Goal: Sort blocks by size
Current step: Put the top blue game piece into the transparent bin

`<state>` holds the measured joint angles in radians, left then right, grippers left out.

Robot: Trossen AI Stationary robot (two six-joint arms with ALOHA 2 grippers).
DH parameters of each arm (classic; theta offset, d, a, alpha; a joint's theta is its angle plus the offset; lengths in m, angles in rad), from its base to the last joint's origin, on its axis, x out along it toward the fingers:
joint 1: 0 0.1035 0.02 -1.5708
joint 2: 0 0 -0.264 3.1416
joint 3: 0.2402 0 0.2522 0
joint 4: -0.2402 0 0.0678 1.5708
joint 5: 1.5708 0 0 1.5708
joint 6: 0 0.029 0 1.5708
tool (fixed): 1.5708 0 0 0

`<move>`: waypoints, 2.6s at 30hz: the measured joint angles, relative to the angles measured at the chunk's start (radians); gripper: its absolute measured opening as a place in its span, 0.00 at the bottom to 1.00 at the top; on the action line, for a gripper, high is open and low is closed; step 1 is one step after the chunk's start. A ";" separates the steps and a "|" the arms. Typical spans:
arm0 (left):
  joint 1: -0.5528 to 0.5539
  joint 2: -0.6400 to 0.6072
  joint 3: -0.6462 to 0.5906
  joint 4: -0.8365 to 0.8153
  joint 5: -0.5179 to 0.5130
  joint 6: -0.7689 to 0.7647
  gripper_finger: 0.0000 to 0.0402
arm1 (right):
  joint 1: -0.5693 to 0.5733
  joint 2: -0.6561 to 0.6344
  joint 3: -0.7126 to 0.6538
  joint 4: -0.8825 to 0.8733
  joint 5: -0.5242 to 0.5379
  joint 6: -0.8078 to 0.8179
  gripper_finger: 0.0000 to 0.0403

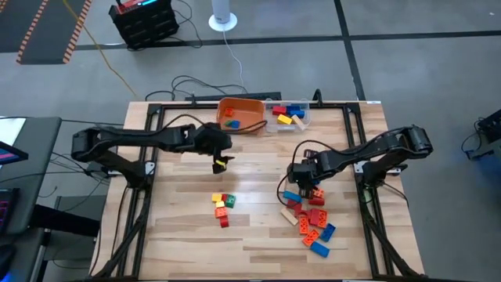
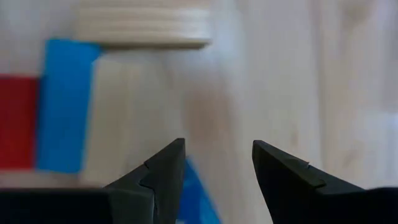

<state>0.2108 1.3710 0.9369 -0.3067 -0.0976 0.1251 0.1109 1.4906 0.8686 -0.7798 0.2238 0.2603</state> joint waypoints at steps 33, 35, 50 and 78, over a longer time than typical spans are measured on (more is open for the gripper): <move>-0.048 -0.030 -0.072 -0.073 -0.046 -0.036 0.68 | 0.015 0.000 -0.037 -0.127 -0.054 -0.085 0.54; -0.048 -0.030 -0.072 -0.074 -0.046 -0.036 0.68 | 0.007 -0.002 -0.029 -0.216 -0.053 -0.019 0.54; -0.048 -0.030 -0.072 -0.112 -0.046 -0.022 0.68 | -0.215 -0.001 -0.114 -0.383 -0.147 0.074 0.61; -0.048 -0.030 -0.072 -0.118 -0.046 0.007 0.68 | -0.305 0.004 -0.193 -0.313 -0.203 0.120 0.54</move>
<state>0.1631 1.3407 0.8646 -0.4248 -0.1440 0.1318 -0.1944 1.4946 0.6756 -1.0924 0.0209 0.3807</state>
